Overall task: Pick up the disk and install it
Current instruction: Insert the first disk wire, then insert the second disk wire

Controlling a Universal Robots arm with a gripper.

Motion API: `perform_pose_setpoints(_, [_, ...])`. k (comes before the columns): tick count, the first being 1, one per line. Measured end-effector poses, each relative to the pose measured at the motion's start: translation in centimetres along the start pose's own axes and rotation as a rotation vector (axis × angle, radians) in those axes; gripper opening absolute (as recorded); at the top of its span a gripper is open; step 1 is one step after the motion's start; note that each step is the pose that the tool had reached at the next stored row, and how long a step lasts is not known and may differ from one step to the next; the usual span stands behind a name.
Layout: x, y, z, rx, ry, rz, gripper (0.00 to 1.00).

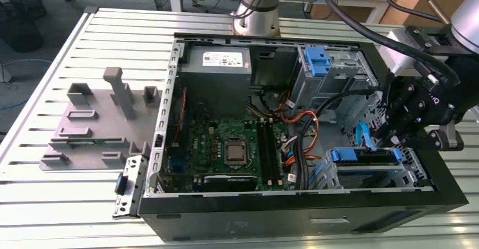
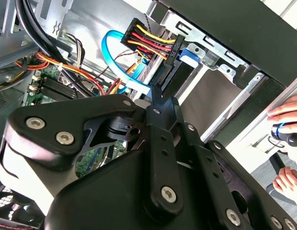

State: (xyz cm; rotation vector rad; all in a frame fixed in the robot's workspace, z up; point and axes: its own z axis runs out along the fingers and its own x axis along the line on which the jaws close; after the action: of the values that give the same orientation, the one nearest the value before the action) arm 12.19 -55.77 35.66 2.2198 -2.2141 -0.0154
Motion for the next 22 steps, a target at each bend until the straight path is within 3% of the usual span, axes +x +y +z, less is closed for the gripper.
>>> perform_pose_setpoints(2, [0.0,0.0,0.0,0.0,-0.0002,0.0,0.24])
perform_pose_setpoints(4, [0.0,0.01,-0.4,0.0,0.0001,0.0,0.24])
perform_pose_setpoints(22, [0.0,0.01,-0.74,0.0,0.0,0.0,0.24])
